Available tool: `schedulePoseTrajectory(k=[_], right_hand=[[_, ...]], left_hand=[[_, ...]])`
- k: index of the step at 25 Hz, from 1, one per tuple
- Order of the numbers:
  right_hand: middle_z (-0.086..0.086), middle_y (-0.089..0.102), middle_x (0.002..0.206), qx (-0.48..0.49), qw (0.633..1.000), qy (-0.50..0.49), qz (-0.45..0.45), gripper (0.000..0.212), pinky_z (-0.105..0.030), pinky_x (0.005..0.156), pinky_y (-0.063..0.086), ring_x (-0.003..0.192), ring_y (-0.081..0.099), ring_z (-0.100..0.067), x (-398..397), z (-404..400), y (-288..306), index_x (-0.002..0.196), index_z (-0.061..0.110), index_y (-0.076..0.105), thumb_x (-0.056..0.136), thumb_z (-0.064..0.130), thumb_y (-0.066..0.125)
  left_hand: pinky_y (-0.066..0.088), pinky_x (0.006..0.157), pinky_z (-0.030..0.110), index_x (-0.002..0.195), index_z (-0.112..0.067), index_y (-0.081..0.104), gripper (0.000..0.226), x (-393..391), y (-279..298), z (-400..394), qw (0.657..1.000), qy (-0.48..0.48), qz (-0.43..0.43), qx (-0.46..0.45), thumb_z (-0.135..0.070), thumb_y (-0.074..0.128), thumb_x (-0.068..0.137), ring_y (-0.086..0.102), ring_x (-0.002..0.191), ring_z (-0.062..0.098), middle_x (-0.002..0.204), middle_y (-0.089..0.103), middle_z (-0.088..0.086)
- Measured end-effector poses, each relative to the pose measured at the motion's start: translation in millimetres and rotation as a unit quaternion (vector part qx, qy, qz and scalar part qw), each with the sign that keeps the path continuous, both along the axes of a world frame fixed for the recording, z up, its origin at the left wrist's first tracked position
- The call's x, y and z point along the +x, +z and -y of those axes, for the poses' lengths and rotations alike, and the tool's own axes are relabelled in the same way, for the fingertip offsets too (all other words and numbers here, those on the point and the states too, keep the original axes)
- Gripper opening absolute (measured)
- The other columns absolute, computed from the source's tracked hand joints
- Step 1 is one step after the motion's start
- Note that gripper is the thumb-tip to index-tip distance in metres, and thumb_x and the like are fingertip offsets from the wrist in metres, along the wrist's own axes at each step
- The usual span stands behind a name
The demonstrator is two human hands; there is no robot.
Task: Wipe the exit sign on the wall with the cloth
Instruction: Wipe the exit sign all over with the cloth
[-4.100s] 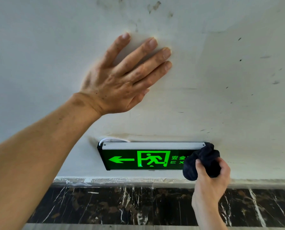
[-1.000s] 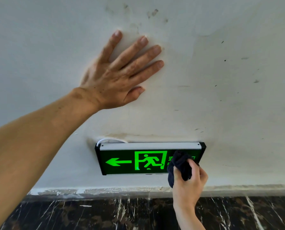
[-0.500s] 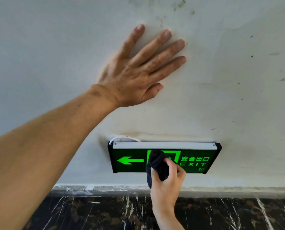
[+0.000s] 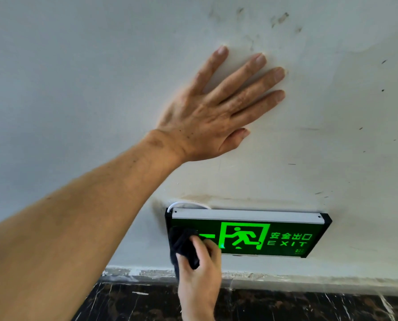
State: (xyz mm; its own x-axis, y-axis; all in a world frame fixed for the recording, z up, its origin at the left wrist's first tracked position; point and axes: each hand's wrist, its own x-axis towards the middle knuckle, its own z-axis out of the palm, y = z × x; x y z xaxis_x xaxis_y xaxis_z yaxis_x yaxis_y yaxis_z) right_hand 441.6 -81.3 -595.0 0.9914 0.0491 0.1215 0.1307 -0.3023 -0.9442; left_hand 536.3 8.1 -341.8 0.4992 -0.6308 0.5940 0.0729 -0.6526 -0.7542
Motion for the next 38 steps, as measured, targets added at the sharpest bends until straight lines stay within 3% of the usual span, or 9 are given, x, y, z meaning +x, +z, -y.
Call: schedulePoseTrajectory(k=[3, 8, 11, 15, 19, 24, 28, 32, 38], right_hand=[[0.011, 0.049, 0.111, -0.005, 0.998, 0.055, -0.036, 0.035, 0.004, 0.068, 0.033, 0.088, 0.052, -0.001, -8.8, -16.1, 4.7, 0.11, 0.028, 0.071, 0.078, 0.017, 0.073], [0.014, 0.055, 0.107, 0.043, 0.991, 0.1, -0.074, 0.032, 0.001, 0.075, 0.038, 0.098, 0.05, 0.015, -6.8, 18.5, 14.8, 0.097, 0.04, 0.067, 0.073, 0.02, 0.074], [0.009, 0.059, 0.1, 0.104, 0.99, -0.034, -0.09, 0.041, -0.007, 0.078, 0.04, 0.095, 0.056, 0.004, 1.5, 75.6, 6.6, 0.087, 0.039, 0.067, 0.064, 0.008, 0.083], [-0.015, 0.06, 0.106, 0.083, 0.961, -0.239, -0.112, 0.042, -0.035, 0.093, 0.041, 0.103, 0.059, -0.03, 36.2, 163.2, -11.3, 0.096, 0.023, 0.066, 0.064, 0.002, 0.083], [-0.017, 0.063, 0.11, 0.166, 0.927, -0.296, -0.159, 0.043, -0.051, 0.097, 0.047, 0.104, 0.061, -0.034, 77.5, 197.5, -21.2, 0.079, 0.035, 0.061, 0.072, -0.005, 0.074], [-0.012, 0.056, 0.121, 0.175, 0.939, -0.236, -0.178, 0.047, -0.052, 0.096, 0.048, 0.106, 0.057, -0.029, 87.3, 180.7, -21.3, 0.085, 0.043, 0.059, 0.074, -0.001, 0.072], [-0.005, 0.052, 0.121, 0.163, 0.951, -0.197, -0.177, 0.038, -0.043, 0.093, 0.047, 0.105, 0.055, -0.025, 79.8, 163.3, -16.7, 0.103, 0.029, 0.063, 0.079, 0.001, 0.07], [0.002, 0.048, 0.116, 0.165, 0.959, -0.143, -0.18, 0.034, -0.044, 0.1, 0.044, 0.106, 0.052, -0.02, 65.4, 140.7, -11.8, 0.094, 0.031, 0.063, 0.08, 0.001, 0.07], [0.003, 0.048, 0.114, 0.132, 0.974, -0.091, -0.158, 0.036, -0.036, 0.091, 0.046, 0.103, 0.055, -0.018, 46.5, 106.8, -13.2, 0.093, 0.032, 0.063, 0.077, 0.001, 0.071]], left_hand=[[0.009, 0.112, 0.058, 0.153, -0.019, 0.029, 0.062, -0.5, 0.0, 1.8, 1.0, 0.006, 0.0, 0.007, -0.039, 0.043, 0.097, 0.03, 0.143, 0.032, 0.157, 0.031, 0.005], [0.012, 0.112, 0.058, 0.154, -0.019, 0.028, 0.063, 0.5, 0.1, 1.9, 1.0, 0.007, 0.008, 0.011, -0.04, 0.044, 0.097, 0.029, 0.142, 0.032, 0.157, 0.031, 0.005], [0.013, 0.111, 0.059, 0.154, -0.018, 0.027, 0.065, 1.1, -0.9, -0.1, 1.0, 0.008, 0.021, 0.019, -0.041, 0.045, 0.097, 0.028, 0.142, 0.032, 0.157, 0.031, 0.006], [0.018, 0.11, 0.061, 0.154, -0.018, 0.028, 0.064, 3.9, -2.9, -1.0, 0.999, 0.005, 0.029, 0.017, -0.04, 0.045, 0.097, 0.029, 0.142, 0.033, 0.157, 0.03, 0.007], [0.021, 0.109, 0.062, 0.154, -0.018, 0.028, 0.063, 5.8, -4.4, -2.6, 0.999, -0.001, 0.036, 0.016, -0.04, 0.043, 0.097, 0.031, 0.142, 0.033, 0.157, 0.03, 0.007], [0.023, 0.107, 0.064, 0.154, -0.017, 0.03, 0.061, 4.4, -4.4, -2.3, 0.999, -0.001, 0.037, 0.016, -0.039, 0.044, 0.098, 0.033, 0.141, 0.035, 0.156, 0.032, 0.008], [0.022, 0.107, 0.064, 0.153, -0.017, 0.031, 0.061, 4.2, -3.9, -1.2, 0.999, 0.003, 0.037, 0.017, -0.039, 0.044, 0.097, 0.034, 0.14, 0.035, 0.155, 0.033, 0.008], [0.021, 0.108, 0.063, 0.153, -0.017, 0.031, 0.062, 4.1, -3.6, -1.5, 0.999, 0.004, 0.037, 0.018, -0.039, 0.044, 0.097, 0.034, 0.14, 0.035, 0.155, 0.033, 0.008], [0.023, 0.108, 0.063, 0.153, -0.017, 0.031, 0.063, 1.3, -3.1, -0.8, 0.999, 0.002, 0.03, 0.012, -0.039, 0.045, 0.096, 0.034, 0.14, 0.035, 0.155, 0.034, 0.008]])
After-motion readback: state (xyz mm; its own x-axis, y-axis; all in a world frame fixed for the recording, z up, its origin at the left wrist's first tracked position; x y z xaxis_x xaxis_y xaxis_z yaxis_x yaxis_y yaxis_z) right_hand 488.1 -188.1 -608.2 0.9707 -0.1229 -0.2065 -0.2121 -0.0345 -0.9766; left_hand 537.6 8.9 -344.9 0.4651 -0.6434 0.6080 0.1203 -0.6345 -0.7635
